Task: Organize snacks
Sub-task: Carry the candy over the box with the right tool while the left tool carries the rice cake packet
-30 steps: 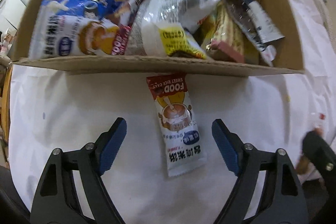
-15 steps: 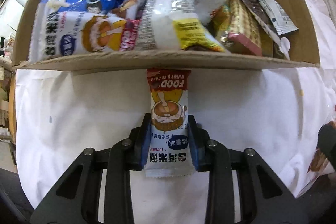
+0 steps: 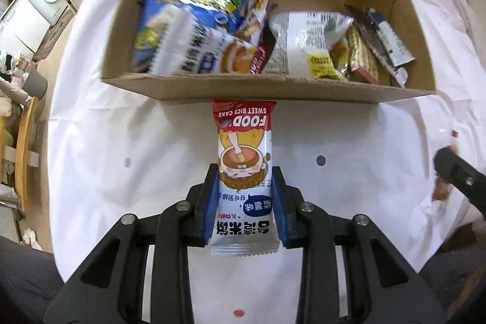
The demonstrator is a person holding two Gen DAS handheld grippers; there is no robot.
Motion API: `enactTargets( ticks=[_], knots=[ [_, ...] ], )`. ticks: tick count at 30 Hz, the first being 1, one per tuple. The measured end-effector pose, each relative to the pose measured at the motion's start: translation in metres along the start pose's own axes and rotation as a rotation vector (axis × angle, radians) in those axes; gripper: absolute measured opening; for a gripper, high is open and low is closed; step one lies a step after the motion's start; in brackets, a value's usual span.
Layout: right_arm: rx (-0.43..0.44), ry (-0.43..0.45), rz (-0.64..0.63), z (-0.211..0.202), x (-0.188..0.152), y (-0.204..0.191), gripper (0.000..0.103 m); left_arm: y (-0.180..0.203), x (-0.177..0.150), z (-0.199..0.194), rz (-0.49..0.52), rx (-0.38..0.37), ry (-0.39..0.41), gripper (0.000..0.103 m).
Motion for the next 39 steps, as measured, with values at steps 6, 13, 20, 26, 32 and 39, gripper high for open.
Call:
enactTargets(
  ticks=[6,13,20,26,32,39],
  knots=[
    [0.020,-0.003,0.003,-0.001,-0.003,-0.004,0.017,-0.026,-0.007,-0.041,0.017,-0.026,0.071,0.028],
    [0.045,0.009,-0.018,-0.005,-0.005,-0.015,0.017,-0.029,-0.008,-0.078,0.026,-0.028,0.161,0.028],
    [0.111,0.080,-0.059,-0.021,0.009,-0.036,0.017,-0.042,0.025,-0.102,-0.021,-0.035,0.247,0.028],
    [0.171,0.129,-0.077,-0.033,0.034,-0.039,0.017,-0.040,0.059,-0.115,-0.002,-0.056,0.311,0.028],
    [0.207,0.168,-0.055,-0.039,0.069,-0.033,0.017,-0.034,0.088,-0.121,0.011,-0.060,0.339,0.028],
    [0.197,0.136,-0.077,-0.024,0.100,-0.029,0.017,-0.021,0.116,-0.112,0.028,-0.059,0.338,0.028]
  ],
)
Point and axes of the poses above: each gripper's, at about its wrist camera, not at the fingertips, and z roughly the way its jaws point, y to its right, x to its top, the point moved 7 cm from there along z, roughly the way its jaws point, and after that the axes turned 5 degrees about x, right-handed, at the moved point
